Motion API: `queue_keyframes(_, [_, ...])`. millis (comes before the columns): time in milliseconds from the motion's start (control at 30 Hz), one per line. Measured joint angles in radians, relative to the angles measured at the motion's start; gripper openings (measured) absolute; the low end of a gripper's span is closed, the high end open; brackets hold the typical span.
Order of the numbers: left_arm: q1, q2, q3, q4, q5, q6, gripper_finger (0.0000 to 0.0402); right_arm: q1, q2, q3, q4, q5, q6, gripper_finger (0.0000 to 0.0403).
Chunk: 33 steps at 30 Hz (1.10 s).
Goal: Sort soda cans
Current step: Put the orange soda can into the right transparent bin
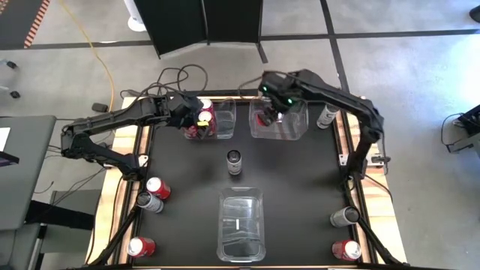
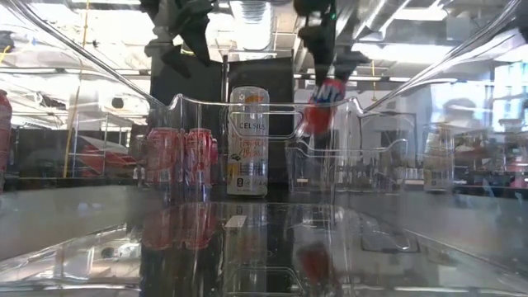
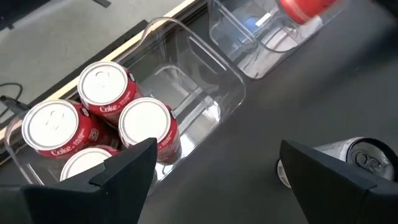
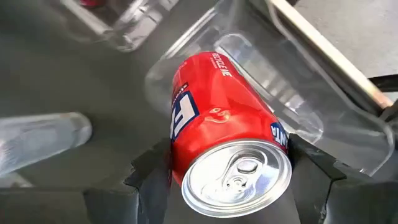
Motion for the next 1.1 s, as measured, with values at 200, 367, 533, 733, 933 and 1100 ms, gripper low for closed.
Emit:
queue_keyframes(200, [-0.001, 0.000, 0.000, -0.011, 0.022, -0.012, 0.0336, -0.099, 0.116, 0.043, 0.006, 0.002, -0.097, 0.0256])
queue_keyframes(367, [-0.001, 0.000, 0.000, -0.012, 0.021, -0.026, 0.0336, -0.155, 0.202, 0.046, 0.021, 0.005, -0.152, 0.0256])
queue_keyframes(533, [-0.002, 0.000, 0.000, -0.016, 0.020, -0.044, 0.0336, -0.177, 0.262, 0.046, 0.056, 0.004, -0.207, 0.0256])
queue_keyframes(733, [-0.002, 0.000, 0.000, -0.017, 0.018, -0.063, 0.0336, -0.181, 0.296, 0.046, 0.093, 0.001, -0.248, 0.0256])
queue_keyframes(933, [-0.002, 0.000, 0.000, -0.017, 0.018, -0.086, 0.0336, -0.185, 0.294, 0.043, 0.131, -0.003, -0.264, 0.0259])
queue_keyframes(1100, [-0.002, 0.000, 0.000, -0.017, 0.019, -0.097, 0.0336, -0.191, 0.294, 0.042, 0.126, -0.006, -0.299, 0.0277])
